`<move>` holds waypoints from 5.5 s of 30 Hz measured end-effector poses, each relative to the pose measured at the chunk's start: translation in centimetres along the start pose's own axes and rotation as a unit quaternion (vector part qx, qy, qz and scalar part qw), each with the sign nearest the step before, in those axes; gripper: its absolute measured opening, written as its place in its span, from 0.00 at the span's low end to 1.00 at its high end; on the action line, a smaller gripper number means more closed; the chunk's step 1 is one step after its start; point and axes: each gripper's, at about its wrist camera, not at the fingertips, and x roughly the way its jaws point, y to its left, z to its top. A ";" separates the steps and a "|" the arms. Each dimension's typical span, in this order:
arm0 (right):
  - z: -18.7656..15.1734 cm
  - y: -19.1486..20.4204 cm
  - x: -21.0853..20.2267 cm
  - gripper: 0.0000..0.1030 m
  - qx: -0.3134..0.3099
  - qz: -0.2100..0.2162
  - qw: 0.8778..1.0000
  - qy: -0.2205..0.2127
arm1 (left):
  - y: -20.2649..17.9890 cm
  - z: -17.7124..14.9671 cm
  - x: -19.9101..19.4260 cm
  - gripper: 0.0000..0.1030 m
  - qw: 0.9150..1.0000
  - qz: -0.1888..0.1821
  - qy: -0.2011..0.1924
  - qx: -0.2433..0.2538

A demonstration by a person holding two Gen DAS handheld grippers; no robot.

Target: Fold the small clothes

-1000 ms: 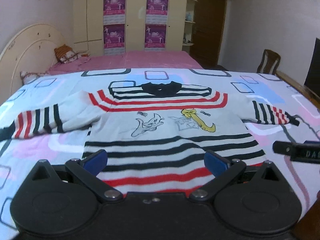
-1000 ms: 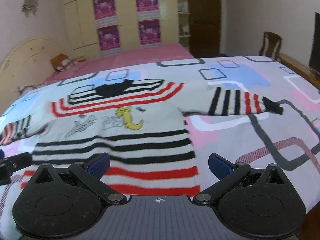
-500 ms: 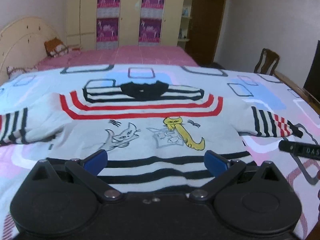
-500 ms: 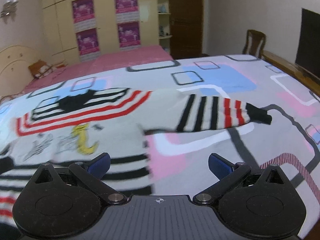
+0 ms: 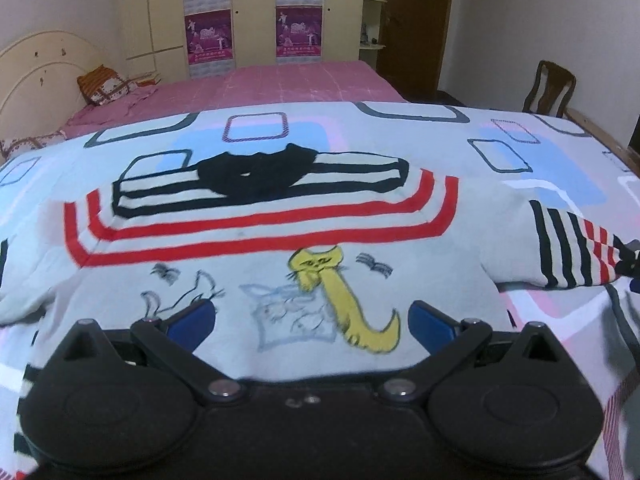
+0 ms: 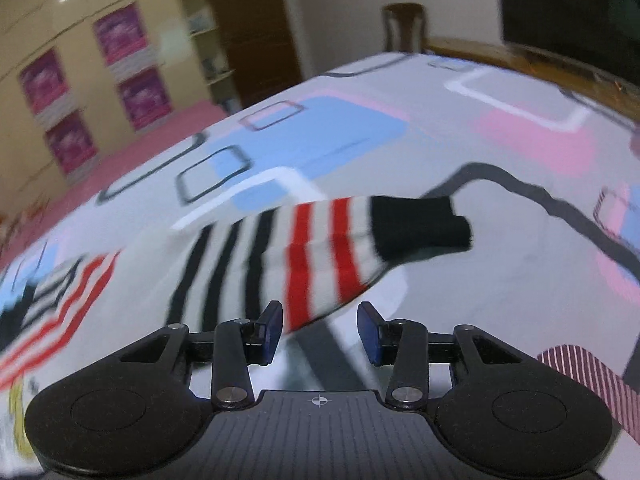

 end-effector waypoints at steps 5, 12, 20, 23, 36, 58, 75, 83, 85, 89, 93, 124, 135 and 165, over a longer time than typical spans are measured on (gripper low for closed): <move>1.3 -3.3 2.3 0.41 0.086 0.013 0.996 0.009 | -1.1 0.7 1.6 1.00 1.000 0.010 0.015 0.005; 2.8 -6.0 3.4 0.41 0.142 0.025 0.990 -0.003 | -1.9 1.6 3.0 1.00 0.999 0.021 0.024 0.001; 3.6 -3.4 4.0 0.07 0.011 -0.026 1.000 -0.004 | -0.8 2.1 5.8 0.98 0.994 0.041 0.100 0.020; 3.8 -2.2 3.3 0.07 -0.008 -0.020 1.000 -0.011 | 0.7 2.1 5.2 0.99 0.995 0.045 0.088 0.007; -1.0 14.6 -1.1 0.07 -0.153 0.118 0.981 -0.015 | 8.3 2.1 5.3 0.94 0.998 0.006 0.065 -0.011; -14.9 33.9 1.2 0.07 -0.327 0.226 0.915 0.073 | 18.7 0.1 3.6 0.94 0.996 0.000 0.055 -0.070; -12.2 30.5 -1.1 0.72 -0.333 0.170 0.927 0.013 | 13.3 3.6 7.9 0.73 0.992 -0.093 0.049 -0.073; -9.3 24.9 -1.3 0.72 -0.293 0.125 0.948 0.004 | 10.2 4.1 10.0 0.67 0.988 -0.120 0.074 -0.061; -9.0 23.9 -1.2 0.72 -0.286 0.119 0.951 0.006 | 9.6 3.9 10.4 0.66 0.988 -0.120 0.080 -0.055; -8.9 22.3 -0.9 0.72 -0.278 0.108 0.955 0.010 | 8.5 3.8 10.9 0.57 0.990 -0.113 0.076 -0.040; -8.9 21.2 -0.4 0.72 -0.268 0.101 0.958 0.022 | 8.2 4.1 11.2 0.20 0.990 -0.122 0.065 -0.036; -9.4 19.1 -0.8 0.36 -0.233 0.120 0.964 0.052 | 17.3 3.1 8.6 0.81 0.998 -0.045 0.009 -0.053; -8.3 22.2 1.5 0.36 -0.257 0.146 0.953 0.071 | 17.6 4.0 10.7 0.42 0.997 -0.064 0.037 -0.039; 1.1 20.5 8.2 0.45 -0.179 0.195 0.964 0.025 | 16.7 3.6 6.7 0.71 0.993 -0.038 -0.099 -0.049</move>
